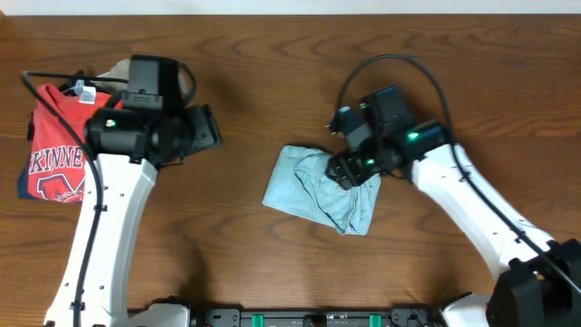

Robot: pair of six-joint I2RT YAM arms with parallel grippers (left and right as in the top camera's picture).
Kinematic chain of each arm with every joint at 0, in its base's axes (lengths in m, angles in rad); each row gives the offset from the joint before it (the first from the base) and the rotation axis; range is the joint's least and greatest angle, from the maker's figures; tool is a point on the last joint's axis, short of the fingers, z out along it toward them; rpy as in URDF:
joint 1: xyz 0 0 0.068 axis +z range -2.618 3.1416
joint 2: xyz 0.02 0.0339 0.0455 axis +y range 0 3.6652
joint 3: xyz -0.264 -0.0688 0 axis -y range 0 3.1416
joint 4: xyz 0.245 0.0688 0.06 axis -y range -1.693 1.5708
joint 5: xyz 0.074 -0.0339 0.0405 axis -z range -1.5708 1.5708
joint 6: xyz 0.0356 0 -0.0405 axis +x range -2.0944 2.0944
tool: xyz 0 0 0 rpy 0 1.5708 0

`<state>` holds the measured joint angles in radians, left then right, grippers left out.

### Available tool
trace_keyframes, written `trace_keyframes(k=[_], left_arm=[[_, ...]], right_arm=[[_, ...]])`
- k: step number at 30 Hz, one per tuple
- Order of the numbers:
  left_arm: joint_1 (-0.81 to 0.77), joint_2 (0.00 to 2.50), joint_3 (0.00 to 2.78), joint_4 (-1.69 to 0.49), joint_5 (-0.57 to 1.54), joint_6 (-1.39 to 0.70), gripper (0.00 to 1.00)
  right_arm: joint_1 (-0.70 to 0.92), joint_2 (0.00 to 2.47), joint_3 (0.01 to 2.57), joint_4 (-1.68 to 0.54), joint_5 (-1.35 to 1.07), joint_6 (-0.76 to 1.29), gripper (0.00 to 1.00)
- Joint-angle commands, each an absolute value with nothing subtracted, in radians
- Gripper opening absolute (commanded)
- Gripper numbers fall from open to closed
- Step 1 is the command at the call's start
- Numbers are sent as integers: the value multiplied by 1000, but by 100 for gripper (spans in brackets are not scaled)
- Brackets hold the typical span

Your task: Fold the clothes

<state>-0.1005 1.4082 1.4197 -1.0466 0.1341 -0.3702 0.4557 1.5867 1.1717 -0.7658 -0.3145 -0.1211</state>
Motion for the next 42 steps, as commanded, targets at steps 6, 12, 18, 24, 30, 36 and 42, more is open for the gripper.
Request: trace_keyframes(k=[6, 12, 18, 24, 30, 36, 42], left_arm=[[-90, 1412, 1418, -1051, 148, -379, 67], [-90, 1412, 1418, -1051, 148, -379, 67], [-90, 1412, 1417, -1058, 148, -379, 67], [-90, 1412, 1417, -1058, 148, -379, 68], [-90, 1424, 1410, -1059, 149, -379, 68], [-90, 1428, 1391, -1061, 148, -379, 68], [-90, 1444, 1382, -1061, 148, -379, 68]], right_arm=[[572, 1690, 1184, -733, -157, -81, 67], [582, 1728, 1184, -715, -73, -1, 8], [538, 1695, 1184, -784, 254, 300, 1], [425, 1687, 1182, -939, 294, 305, 31], [299, 1686, 1181, -1013, 303, 306, 26], [282, 1618, 1195, -971, -105, 193, 30], [306, 1540, 1195, -876, -374, 107, 44]])
